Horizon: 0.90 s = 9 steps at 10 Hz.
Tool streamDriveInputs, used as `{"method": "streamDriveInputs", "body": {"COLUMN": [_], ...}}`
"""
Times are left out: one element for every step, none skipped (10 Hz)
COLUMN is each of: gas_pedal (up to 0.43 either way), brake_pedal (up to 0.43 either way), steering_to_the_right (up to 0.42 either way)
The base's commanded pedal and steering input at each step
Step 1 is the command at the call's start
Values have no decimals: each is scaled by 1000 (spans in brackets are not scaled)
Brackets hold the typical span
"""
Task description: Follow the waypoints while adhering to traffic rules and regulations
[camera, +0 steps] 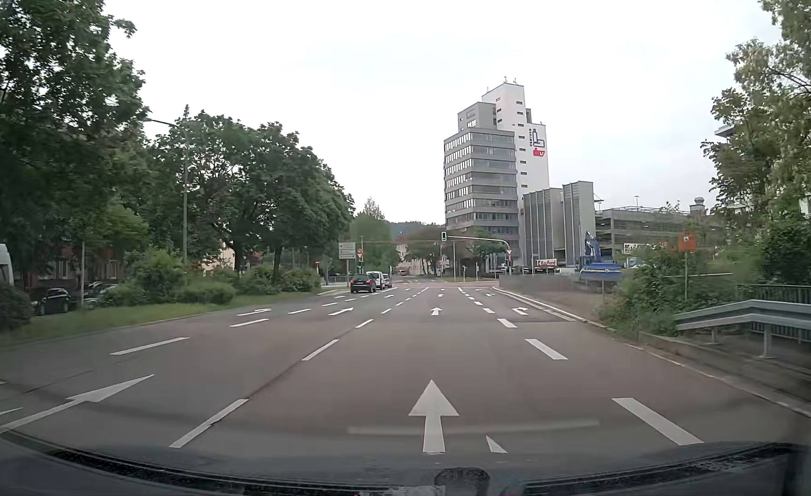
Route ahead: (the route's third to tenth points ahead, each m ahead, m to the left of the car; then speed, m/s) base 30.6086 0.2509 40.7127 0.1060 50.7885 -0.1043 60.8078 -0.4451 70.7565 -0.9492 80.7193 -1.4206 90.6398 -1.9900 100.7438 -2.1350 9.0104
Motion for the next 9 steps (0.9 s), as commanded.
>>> {"method": "streamDriveInputs", "body": {"gas_pedal": [67, 67, 67, 67, 67, 67, 67, 67, 67], "brake_pedal": [0, 0, 0, 0, 0, 0, 0, 0, 0], "steering_to_the_right": [16, 16, 16, 16, 16, 16, 15, 14, 9]}}
